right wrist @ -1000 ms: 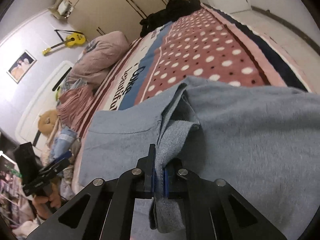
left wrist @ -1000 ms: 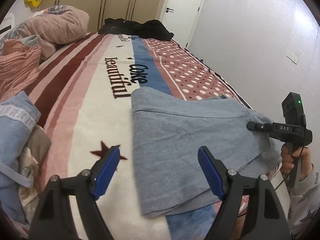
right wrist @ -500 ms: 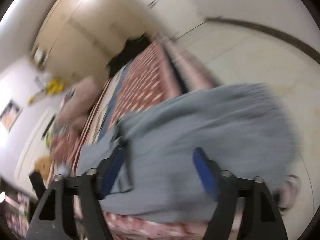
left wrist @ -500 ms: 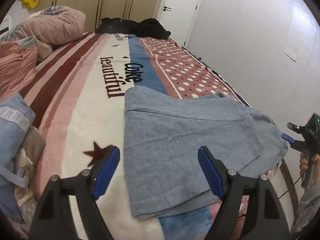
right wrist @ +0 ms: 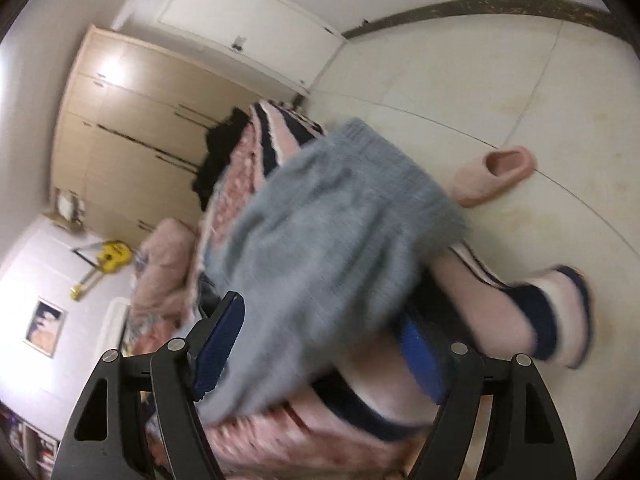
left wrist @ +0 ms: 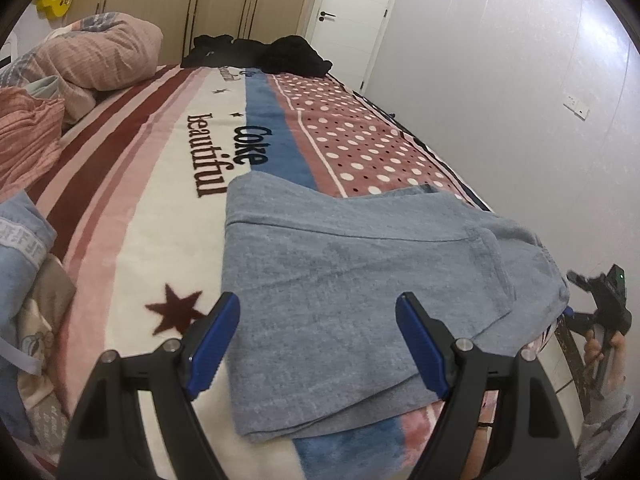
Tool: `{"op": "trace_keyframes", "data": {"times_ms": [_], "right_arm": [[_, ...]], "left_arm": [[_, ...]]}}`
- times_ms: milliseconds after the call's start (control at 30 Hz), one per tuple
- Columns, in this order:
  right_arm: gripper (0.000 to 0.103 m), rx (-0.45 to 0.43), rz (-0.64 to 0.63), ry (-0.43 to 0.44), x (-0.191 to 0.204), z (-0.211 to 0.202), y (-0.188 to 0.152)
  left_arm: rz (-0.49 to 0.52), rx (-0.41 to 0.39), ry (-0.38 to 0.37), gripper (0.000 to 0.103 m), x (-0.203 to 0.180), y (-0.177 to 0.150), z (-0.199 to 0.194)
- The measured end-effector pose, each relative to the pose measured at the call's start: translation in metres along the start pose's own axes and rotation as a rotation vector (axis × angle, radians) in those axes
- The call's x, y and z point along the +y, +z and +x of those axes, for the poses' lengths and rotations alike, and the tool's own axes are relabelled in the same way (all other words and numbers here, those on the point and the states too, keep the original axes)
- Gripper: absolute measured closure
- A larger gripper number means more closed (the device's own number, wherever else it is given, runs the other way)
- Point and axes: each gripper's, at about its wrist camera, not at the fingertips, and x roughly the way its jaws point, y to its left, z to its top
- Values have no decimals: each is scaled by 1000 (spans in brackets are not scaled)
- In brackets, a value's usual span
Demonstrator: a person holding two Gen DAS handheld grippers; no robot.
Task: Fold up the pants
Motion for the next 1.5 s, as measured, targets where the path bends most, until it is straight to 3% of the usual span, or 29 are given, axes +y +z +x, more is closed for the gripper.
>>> {"op": "trace_keyframes", "data": {"times_ms": [100, 167, 233, 400, 500, 633, 700, 767, 867, 967, 1100, 1167, 1333, 1400, 1500], "right_arm": [[46, -54, 11, -24, 13, 20, 8], [77, -84, 2, -81, 25, 36, 14], [91, -127, -38, -122, 43, 41, 15], [95, -229, -229, -55, 122, 45, 10], [95, -193, -384, 43, 187, 64, -6], [95, -73, -578, 171, 258, 99, -48], [95, 81, -687, 250, 292, 135, -86], [95, 245, -763, 281, 308, 171, -123], [94, 490, -884, 244, 308, 226, -186], [91, 591, -945, 206, 288, 245, -216], [88, 608, -904, 201, 274, 242, -210], [76, 616, -915, 207, 275, 233, -201], [59, 594, -966, 251, 285, 186, -198], [56, 542, -956, 246, 290, 167, -184], [50, 416, -947, 157, 284, 145, -154]], "left_arm": [[-24, -10, 8, 26, 7, 0, -4], [-38, -15, 14, 26, 13, -1, -6], [-49, -20, 21, 26, 19, -1, -9], [-77, -36, 26, 26, 34, 1, -13], [-91, -54, 19, 26, 39, 4, -16], [-97, -74, 15, 26, 44, 6, -21], [-100, -80, 15, 26, 47, 5, -24], [-106, -82, 13, 26, 50, 4, -25], [-114, -76, 15, 26, 57, 0, -25], [-110, -69, 28, 26, 64, -4, -26], [-114, -58, 29, 26, 71, -5, -23], [-121, -64, 8, 26, 71, -3, -23], [-105, -91, -33, 26, 60, 12, -25], [-89, -100, -47, 26, 51, 21, -23], [-77, -90, -58, 26, 39, 32, -13]]}}
